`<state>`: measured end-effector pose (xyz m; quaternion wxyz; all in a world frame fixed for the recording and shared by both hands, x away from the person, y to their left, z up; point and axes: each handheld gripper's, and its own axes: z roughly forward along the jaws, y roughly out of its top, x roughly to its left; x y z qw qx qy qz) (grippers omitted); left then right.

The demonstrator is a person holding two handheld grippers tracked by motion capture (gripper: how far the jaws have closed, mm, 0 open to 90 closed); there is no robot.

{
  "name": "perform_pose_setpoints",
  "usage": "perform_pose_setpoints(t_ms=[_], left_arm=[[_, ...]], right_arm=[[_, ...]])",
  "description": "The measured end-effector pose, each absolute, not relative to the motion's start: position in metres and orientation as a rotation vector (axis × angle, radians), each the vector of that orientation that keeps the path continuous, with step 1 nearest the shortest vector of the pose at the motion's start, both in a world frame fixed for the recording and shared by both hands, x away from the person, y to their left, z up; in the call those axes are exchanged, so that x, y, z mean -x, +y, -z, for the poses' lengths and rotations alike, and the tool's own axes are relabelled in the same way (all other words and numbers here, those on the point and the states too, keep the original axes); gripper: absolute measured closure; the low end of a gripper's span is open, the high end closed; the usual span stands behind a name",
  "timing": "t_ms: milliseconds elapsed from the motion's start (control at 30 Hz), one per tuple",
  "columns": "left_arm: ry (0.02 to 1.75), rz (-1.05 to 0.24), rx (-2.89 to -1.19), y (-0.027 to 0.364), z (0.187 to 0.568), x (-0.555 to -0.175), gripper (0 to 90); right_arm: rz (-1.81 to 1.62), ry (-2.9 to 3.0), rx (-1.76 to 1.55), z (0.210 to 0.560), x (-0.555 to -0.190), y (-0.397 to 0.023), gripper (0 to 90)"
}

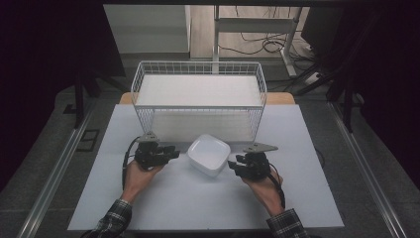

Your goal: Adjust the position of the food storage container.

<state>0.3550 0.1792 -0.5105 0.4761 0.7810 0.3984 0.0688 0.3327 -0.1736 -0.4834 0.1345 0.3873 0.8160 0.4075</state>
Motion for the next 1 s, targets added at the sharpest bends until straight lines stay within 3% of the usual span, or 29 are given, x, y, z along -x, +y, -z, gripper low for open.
perform_pose_setpoints(t_ms=[100, 133, 333, 1000], left_arm=[[0.984, -0.156, -1.898, 0.174, 0.514, -0.361, 72.9], [0.981, -0.16, -1.909, 0.172, 0.516, -0.364, 77.4], [0.984, -0.13, -1.93, 0.153, 0.528, -0.378, 85.2], [0.975, -0.083, -1.995, 0.137, 0.524, -0.344, 89.7]], right_arm=[[-1.167, 2.366, -1.122, 0.485, -0.337, -0.171, 66.9], [-1.158, 2.357, -1.138, 0.486, -0.342, -0.17, 72.1], [-1.153, 2.332, -1.161, 0.493, -0.351, -0.169, 85.3], [-1.168, 2.367, -1.201, 0.504, -0.357, -0.17, 89.1]])
